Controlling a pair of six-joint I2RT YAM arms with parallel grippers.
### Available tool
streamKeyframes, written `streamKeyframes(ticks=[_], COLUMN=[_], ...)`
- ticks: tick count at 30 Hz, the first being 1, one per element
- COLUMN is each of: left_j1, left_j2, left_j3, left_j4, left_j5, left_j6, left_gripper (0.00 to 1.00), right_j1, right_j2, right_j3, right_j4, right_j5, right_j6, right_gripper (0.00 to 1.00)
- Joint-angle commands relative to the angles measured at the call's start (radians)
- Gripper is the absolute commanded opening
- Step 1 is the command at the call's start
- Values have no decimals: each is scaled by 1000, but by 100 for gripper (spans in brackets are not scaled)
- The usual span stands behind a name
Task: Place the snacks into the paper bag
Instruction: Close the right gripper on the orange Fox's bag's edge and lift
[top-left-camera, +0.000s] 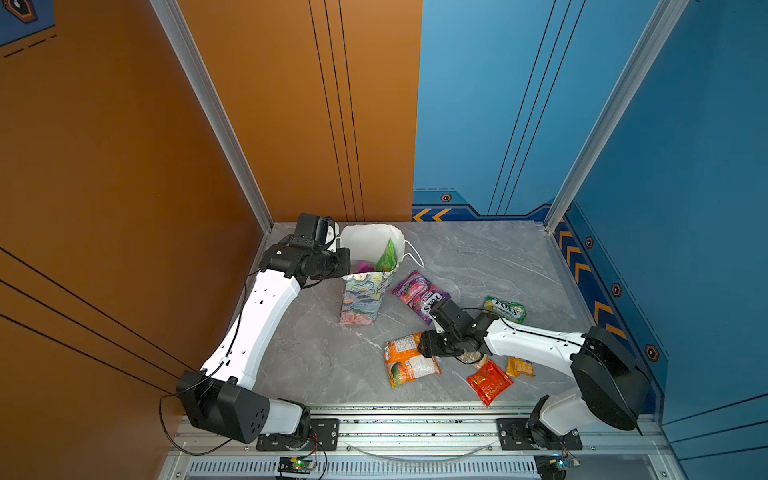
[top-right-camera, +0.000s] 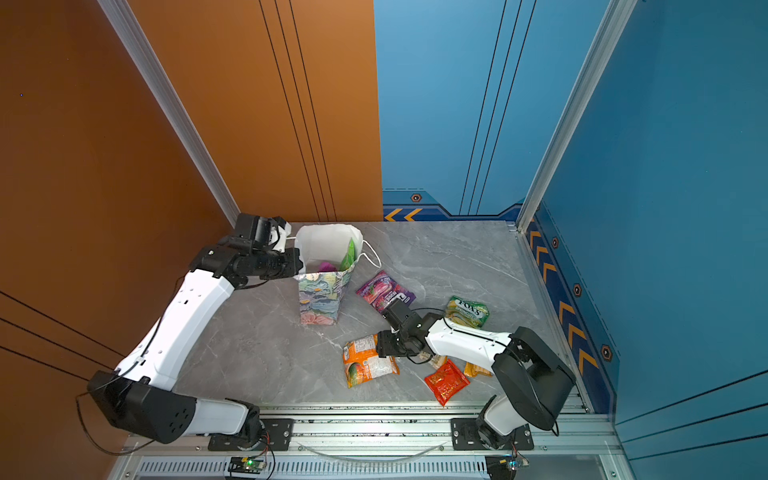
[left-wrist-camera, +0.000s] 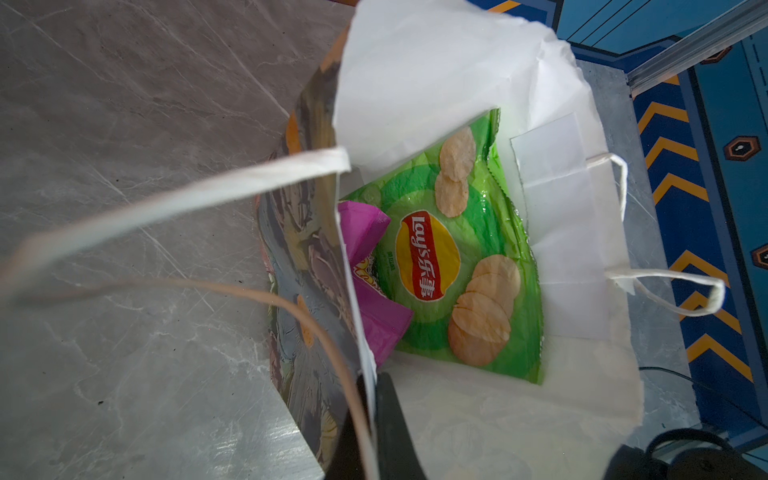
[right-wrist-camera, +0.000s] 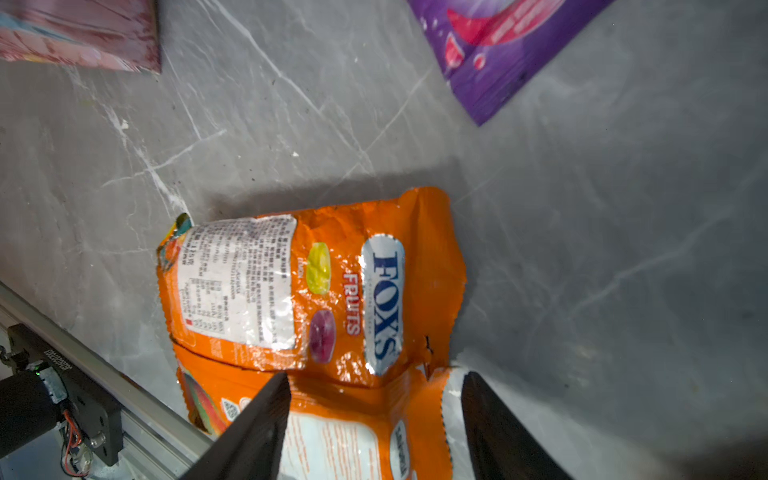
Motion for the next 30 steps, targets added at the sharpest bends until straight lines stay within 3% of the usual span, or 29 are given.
streamKeyframes(ticks=[1,8,23,30], left_j1=[9,7,11,9], left_j2=[-17,-18,-1,-1], left_j3=[-1,-2,-3,-3], left_j4=[76,76,76,76], left_j5=[-15,-33,-29,-33], left_j6=[6,9,7,8], left_gripper=[0,0,0,0], right_j1=[13,30,29,17], right_j2=[38,119,70,-12], right_j3=[-14,-16,-62,-61], right_j4=[28,40,122,108], right_j5=[-21,-30,-40,-29], right_j6=[-21,-20,55,184], right_gripper=[68,63,12,1])
